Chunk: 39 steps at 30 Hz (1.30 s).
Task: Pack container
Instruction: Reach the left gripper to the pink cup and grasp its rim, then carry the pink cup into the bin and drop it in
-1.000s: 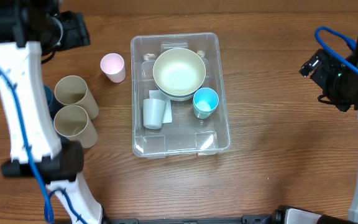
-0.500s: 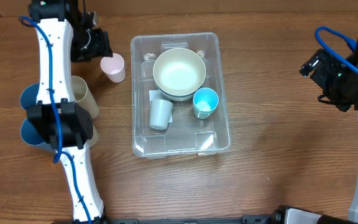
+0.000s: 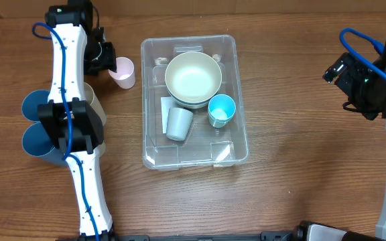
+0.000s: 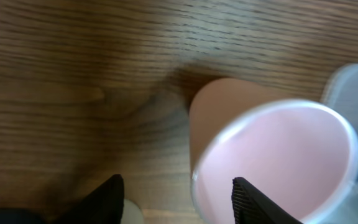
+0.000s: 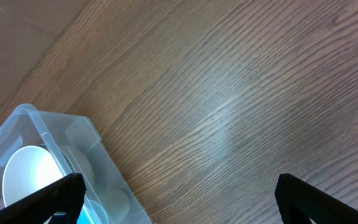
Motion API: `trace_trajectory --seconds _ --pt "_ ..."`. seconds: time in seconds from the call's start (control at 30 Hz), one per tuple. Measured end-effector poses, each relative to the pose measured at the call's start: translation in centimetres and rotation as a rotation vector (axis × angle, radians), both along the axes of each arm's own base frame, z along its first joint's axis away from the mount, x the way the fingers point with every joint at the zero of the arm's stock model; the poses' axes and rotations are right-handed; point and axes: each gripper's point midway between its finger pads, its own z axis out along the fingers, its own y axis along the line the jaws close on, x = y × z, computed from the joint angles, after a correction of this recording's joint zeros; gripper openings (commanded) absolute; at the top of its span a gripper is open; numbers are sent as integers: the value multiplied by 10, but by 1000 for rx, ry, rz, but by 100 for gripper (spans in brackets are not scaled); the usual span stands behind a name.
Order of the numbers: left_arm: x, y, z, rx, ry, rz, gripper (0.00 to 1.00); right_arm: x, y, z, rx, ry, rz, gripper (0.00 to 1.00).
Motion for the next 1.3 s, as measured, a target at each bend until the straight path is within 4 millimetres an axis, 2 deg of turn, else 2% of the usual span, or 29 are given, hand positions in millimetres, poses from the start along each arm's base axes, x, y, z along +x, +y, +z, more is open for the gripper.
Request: trace_trajectory --seconds 0.07,0.27,0.33,0.43,0.97,1.1,1.2,1.3 --pt "2 0 -9 -1 10 12 48 0 0 0 0 0 1 100" --pt "6 1 -11 0 -4 26 13 0 0 0 -1 0 0 100" --pt "7 1 -11 2 -7 29 8 0 0 0 0 0 0 100" --pt "8 1 -10 3 -13 31 4 0 0 0 0 0 0 100" --pt "14 -8 -7 -45 -40 25 4 0 0 0 0 0 0 100" --pt "21 -7 12 -43 -91 24 4 0 0 0 0 0 0 100" --pt "19 -8 44 -43 -137 25 4 0 0 0 0 0 0 100" --pt "12 -14 94 -40 -222 16 4 0 0 0 -1 0 0 100"
